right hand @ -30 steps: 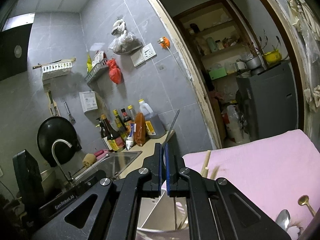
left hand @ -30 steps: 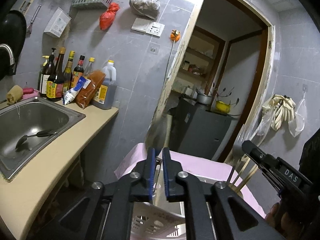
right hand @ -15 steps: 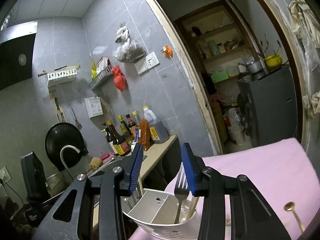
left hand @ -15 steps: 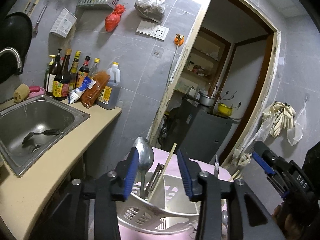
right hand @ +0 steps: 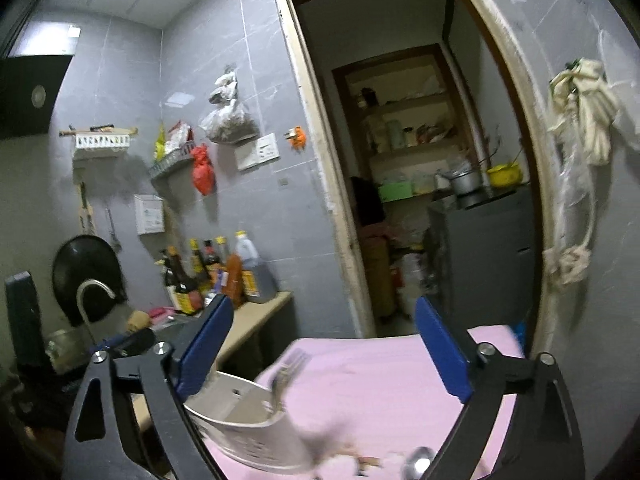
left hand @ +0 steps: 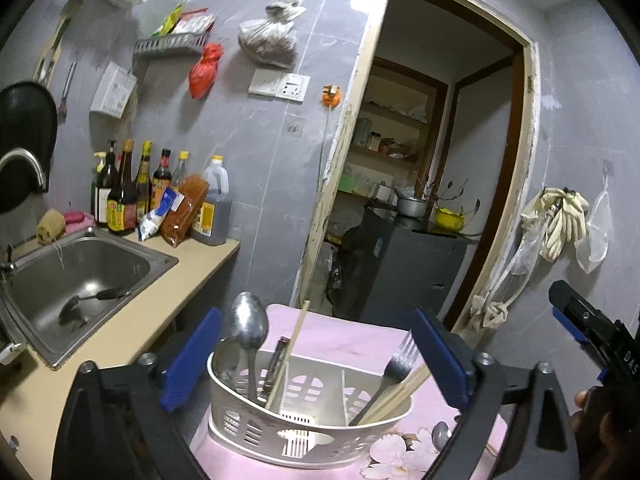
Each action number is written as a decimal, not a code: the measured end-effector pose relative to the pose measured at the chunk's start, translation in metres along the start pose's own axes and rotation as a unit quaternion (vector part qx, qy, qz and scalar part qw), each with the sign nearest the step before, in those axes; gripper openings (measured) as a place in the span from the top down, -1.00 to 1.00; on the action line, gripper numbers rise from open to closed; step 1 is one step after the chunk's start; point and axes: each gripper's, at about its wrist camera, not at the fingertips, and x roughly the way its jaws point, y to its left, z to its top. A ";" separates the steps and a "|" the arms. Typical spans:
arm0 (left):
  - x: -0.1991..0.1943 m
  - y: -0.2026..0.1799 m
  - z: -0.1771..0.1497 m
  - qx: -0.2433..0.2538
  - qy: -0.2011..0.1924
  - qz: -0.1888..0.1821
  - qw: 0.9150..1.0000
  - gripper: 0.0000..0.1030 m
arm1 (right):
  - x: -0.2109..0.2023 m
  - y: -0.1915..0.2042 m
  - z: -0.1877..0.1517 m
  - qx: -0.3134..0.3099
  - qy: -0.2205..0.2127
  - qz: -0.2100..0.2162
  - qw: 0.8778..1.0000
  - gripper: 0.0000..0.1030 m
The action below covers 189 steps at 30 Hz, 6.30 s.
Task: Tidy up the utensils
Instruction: 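Move both grippers back down to the remaining spoons on the cloth, then close the left gripper on the silver spoon while the right gripper grasps the gold spoon, then lift both spoons with both grippers and carry them toward the white holder, then lower the gold spoon in the right gripper into the holder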
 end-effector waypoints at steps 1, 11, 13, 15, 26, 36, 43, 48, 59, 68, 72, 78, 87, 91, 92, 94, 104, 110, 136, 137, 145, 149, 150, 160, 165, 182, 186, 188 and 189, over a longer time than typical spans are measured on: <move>-0.002 -0.006 -0.002 0.007 -0.003 0.003 1.000 -0.94 | -0.003 -0.004 0.000 -0.006 0.000 -0.008 1.000 -0.81; -0.006 -0.051 -0.032 0.037 0.004 0.017 0.999 -0.98 | -0.024 -0.058 -0.010 -0.039 0.041 -0.068 0.996 -0.95; -0.005 -0.059 -0.040 0.036 0.012 0.016 0.999 -0.98 | -0.023 -0.074 -0.014 -0.033 0.054 -0.070 0.996 -0.95; -0.003 -0.067 -0.049 0.034 0.022 0.014 0.999 -0.98 | -0.022 -0.090 -0.019 -0.025 0.066 -0.072 0.995 -0.95; 0.028 -0.110 -0.111 0.043 0.103 -0.020 0.994 -0.98 | 0.009 -0.164 -0.063 0.012 0.152 -0.066 0.986 -0.95; 0.075 -0.136 -0.148 0.075 0.167 -0.047 0.982 -0.98 | 0.070 -0.191 -0.126 0.021 0.291 0.000 0.957 -0.25; 0.107 -0.149 -0.159 0.096 0.199 -0.069 0.973 -0.81 | 0.102 -0.189 -0.158 0.016 0.352 0.037 0.935 0.37; 0.128 -0.154 -0.165 0.096 0.232 -0.089 0.964 -0.54 | 0.108 -0.187 -0.166 0.029 0.360 0.056 0.931 0.59; 0.176 -0.177 -0.184 0.133 0.324 -0.146 0.925 0.29 | 0.126 -0.191 -0.170 0.060 0.380 0.110 0.917 0.81; 0.178 -0.166 -0.184 0.109 0.333 -0.163 0.922 0.53 | 0.128 -0.186 -0.169 0.042 0.399 0.114 0.909 0.88; 0.178 -0.172 -0.186 0.125 0.339 -0.171 0.916 0.75 | 0.127 -0.185 -0.167 0.036 0.406 0.105 0.907 0.90; 0.176 -0.171 -0.183 0.117 0.344 -0.164 0.917 0.85 | 0.119 -0.183 -0.166 0.043 0.403 0.092 0.910 0.92; 0.145 -0.167 -0.175 0.112 0.303 -0.138 0.936 0.94 | 0.085 -0.181 -0.154 0.105 0.327 0.066 0.937 0.92; 0.123 -0.168 -0.168 0.126 0.265 -0.118 0.948 0.95 | 0.068 -0.172 -0.144 0.108 0.275 0.052 0.954 0.93; 0.120 -0.168 -0.166 0.124 0.259 -0.116 0.951 0.96 | 0.064 -0.169 -0.140 0.108 0.262 0.049 0.958 0.93; 0.112 -0.164 -0.159 0.116 0.240 -0.109 0.958 0.96 | 0.061 -0.165 -0.135 0.105 0.245 0.043 0.963 0.93; 0.082 -0.138 -0.123 0.100 0.166 -0.090 0.977 0.96 | 0.044 -0.132 -0.110 0.094 0.178 0.024 0.979 0.96; 0.061 -0.122 -0.100 0.097 0.135 -0.090 0.982 0.96 | 0.037 -0.108 -0.098 0.089 0.161 0.017 0.983 0.96; 0.042 0.041 0.047 0.058 -0.044 0.074 0.995 0.96 | 0.068 0.061 -0.011 0.030 0.021 0.066 0.997 0.96; 0.045 0.045 0.047 0.062 -0.047 0.082 0.994 0.96 | 0.070 0.063 -0.013 0.027 0.022 0.065 0.997 0.96; 0.044 0.055 0.045 0.088 -0.085 0.129 0.984 0.96 | 0.088 0.079 -0.027 0.011 0.034 0.060 0.998 0.96; 0.046 0.052 0.040 0.090 -0.098 0.140 0.981 0.96 | 0.096 0.083 -0.036 0.001 0.047 0.051 0.998 0.96; 0.048 0.052 0.039 0.089 -0.100 0.142 0.981 0.96 | 0.097 0.084 -0.037 0.000 0.051 0.050 0.997 0.96; 0.053 0.040 0.020 0.123 -0.112 0.148 0.975 0.96 | 0.104 0.086 -0.050 -0.004 0.077 0.044 0.996 0.96; 0.049 0.028 0.009 0.164 -0.131 0.146 0.967 0.95 | 0.106 0.087 -0.058 0.000 0.089 0.047 0.995 0.96; 0.053 0.045 0.007 0.099 -0.008 0.036 0.994 0.89 | 0.100 0.088 -0.067 0.002 0.147 0.048 0.988 0.93; 0.053 0.053 0.008 0.070 0.014 0.017 0.997 0.89 | 0.096 0.092 -0.066 0.001 0.154 0.046 0.987 0.93; 0.052 0.059 0.009 0.050 0.025 0.008 0.998 0.89 | 0.093 0.094 -0.064 0.002 0.157 0.044 0.987 0.93; 0.051 0.061 0.009 0.042 0.029 0.003 0.999 0.89 | 0.092 0.095 -0.063 0.001 0.156 0.043 0.987 0.93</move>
